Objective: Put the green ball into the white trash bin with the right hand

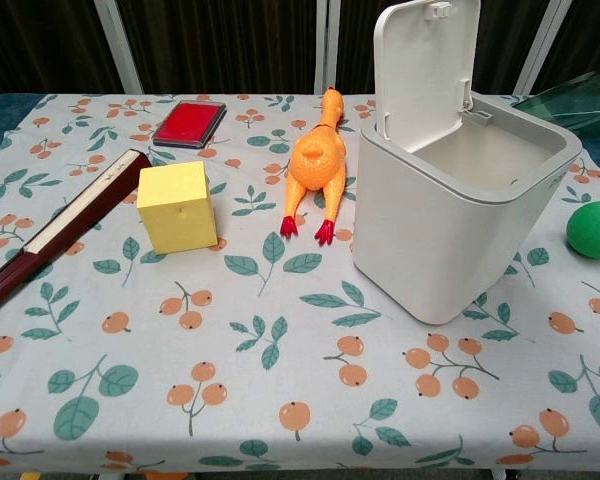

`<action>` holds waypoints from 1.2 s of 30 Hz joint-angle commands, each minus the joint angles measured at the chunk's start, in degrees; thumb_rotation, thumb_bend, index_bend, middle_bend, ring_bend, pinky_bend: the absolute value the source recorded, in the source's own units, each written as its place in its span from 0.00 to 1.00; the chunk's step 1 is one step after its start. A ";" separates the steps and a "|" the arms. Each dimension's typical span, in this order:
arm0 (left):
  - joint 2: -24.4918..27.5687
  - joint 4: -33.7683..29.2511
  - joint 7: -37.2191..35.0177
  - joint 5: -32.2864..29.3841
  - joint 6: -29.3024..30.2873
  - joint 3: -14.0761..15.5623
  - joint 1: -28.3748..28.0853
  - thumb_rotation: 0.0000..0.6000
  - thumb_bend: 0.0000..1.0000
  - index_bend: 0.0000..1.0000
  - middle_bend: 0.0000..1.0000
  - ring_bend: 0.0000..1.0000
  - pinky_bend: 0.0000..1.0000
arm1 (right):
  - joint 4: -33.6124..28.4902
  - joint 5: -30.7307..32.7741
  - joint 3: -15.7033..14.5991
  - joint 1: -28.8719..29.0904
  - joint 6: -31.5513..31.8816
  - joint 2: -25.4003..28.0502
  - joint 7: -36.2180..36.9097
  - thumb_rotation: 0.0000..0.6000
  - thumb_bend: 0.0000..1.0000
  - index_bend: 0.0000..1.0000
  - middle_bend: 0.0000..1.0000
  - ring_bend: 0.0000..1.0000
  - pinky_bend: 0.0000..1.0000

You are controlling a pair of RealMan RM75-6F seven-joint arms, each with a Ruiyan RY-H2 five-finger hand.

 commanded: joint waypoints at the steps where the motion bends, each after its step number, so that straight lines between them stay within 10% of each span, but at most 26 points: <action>1: -0.04 0.17 0.49 0.15 0.24 -0.03 -0.01 1.00 0.09 0.11 0.11 0.06 0.15 | 0.09 -0.38 0.04 0.10 0.25 -0.02 0.46 1.00 0.13 0.00 0.00 0.00 0.00; 36: -0.33 1.48 -0.77 -0.17 -0.90 0.83 0.11 1.00 0.09 0.11 0.11 0.06 0.15 | -0.18 14.26 1.42 15.65 -25.68 -6.14 -19.99 1.00 0.16 0.00 0.04 0.04 0.29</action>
